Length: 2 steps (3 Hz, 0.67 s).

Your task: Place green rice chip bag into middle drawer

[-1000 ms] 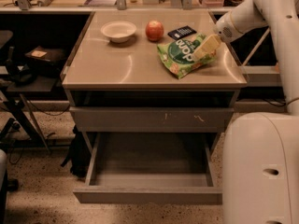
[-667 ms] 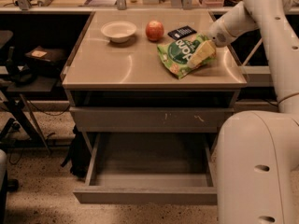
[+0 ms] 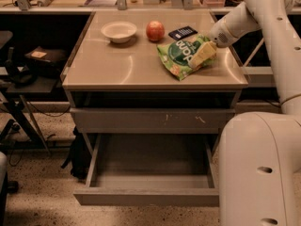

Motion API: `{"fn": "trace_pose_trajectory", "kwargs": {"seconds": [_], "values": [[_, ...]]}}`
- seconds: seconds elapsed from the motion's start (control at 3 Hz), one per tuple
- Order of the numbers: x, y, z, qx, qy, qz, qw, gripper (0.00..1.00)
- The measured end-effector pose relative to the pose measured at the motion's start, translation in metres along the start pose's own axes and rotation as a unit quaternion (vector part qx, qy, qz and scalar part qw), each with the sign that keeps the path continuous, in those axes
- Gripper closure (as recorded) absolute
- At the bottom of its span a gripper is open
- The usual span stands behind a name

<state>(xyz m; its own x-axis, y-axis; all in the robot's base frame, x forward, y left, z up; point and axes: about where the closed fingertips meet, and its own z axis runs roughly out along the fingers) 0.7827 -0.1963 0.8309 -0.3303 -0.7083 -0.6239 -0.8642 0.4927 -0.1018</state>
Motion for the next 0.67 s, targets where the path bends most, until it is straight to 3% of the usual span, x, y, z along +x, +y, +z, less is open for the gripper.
{"fn": "trace_pose_trajectory", "kwargs": {"seconds": [0.67], "values": [[0.0000,0.0000,0.0000,0.000,0.000,0.000,1.0000,0.65]]}}
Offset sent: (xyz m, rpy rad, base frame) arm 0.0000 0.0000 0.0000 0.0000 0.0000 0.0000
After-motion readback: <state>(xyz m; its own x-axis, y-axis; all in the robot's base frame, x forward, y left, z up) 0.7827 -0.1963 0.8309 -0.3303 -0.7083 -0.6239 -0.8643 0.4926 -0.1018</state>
